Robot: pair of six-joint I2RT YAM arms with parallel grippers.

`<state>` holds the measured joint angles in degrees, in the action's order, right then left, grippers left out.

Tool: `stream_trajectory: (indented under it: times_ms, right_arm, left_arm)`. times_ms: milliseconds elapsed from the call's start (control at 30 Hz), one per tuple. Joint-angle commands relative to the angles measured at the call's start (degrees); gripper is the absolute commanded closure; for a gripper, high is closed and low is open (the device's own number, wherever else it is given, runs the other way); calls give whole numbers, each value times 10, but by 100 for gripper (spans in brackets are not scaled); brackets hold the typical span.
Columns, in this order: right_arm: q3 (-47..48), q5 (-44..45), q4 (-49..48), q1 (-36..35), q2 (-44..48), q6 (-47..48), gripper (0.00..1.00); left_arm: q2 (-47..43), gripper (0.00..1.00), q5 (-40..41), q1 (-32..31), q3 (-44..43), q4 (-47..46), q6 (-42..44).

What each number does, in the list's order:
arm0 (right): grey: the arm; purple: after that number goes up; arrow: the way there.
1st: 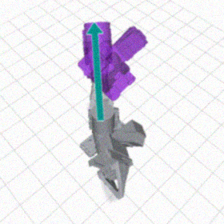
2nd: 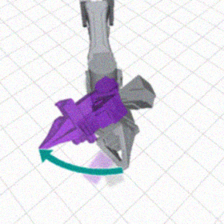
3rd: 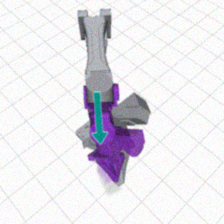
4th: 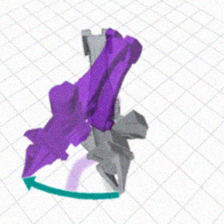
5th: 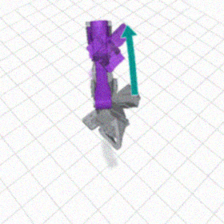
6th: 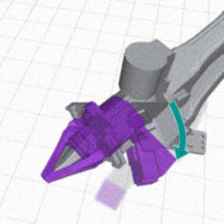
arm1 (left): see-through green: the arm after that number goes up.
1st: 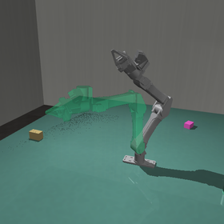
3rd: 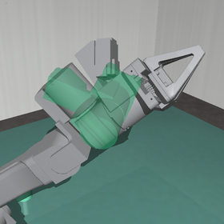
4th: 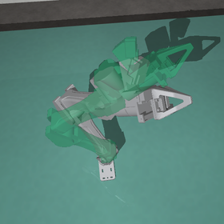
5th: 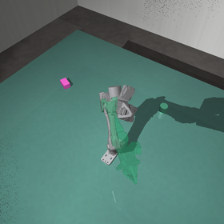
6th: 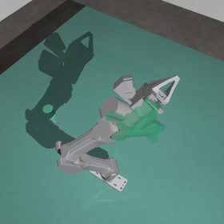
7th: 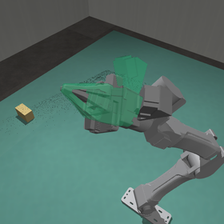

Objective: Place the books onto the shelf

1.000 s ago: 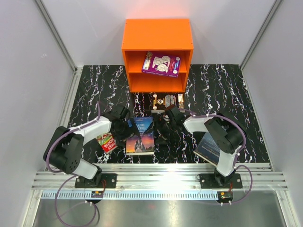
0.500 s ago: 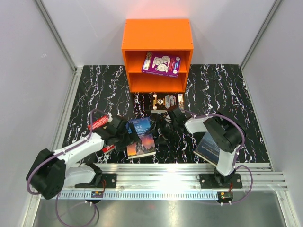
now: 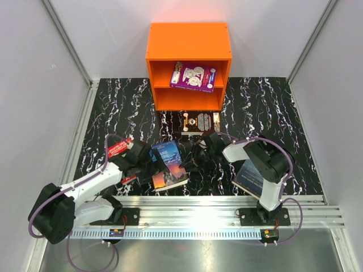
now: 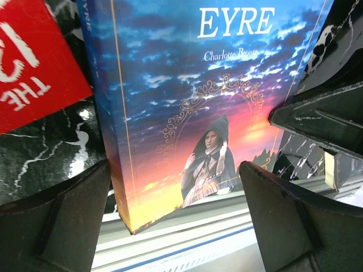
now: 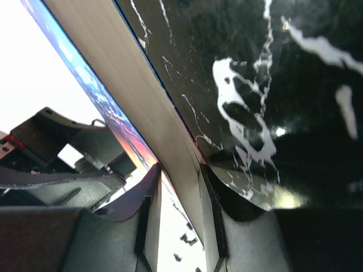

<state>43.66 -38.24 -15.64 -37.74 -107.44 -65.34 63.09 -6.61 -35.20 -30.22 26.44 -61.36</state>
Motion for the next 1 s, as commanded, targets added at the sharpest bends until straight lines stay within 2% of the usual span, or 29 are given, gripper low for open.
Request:
stream_trajectory:
  times_ms: [0, 100, 133, 233, 433, 767, 833, 900, 967]
  right_arm:
    - [15, 42, 106, -59, 13, 8, 100]
    - [34, 42, 128, -63, 53, 16, 100]
    - [40, 43, 137, -63, 75, 21, 100]
    - [57, 49, 172, -63, 126, 20, 100]
    - [90, 62, 226, -61, 202, 6, 100]
    - [70, 59, 168, -52, 239, -81, 100]
    - [79, 56, 164, -49, 232, -88, 100]
    - [90, 56, 171, -48, 227, -88, 100]
    - [104, 58, 184, -45, 228, -85, 100]
  left_arm:
    - [-10, 7, -152, -27, -30, -308, -73]
    - [-11, 6, -145, -26, -55, -266, -46]
    - [-16, 2, -138, -25, -77, -214, -34]
    - [-52, 1, -111, -11, -85, -157, -10]
    - [-170, 1, -122, 62, 15, -147, -30]
    - [-246, 1, -143, 74, 226, -295, -167]
    - [-256, 1, -145, 74, 276, -354, -196]
    - [-270, 1, -140, 75, 300, -397, -234]
    - [-279, 1, -137, 74, 321, -401, -243]
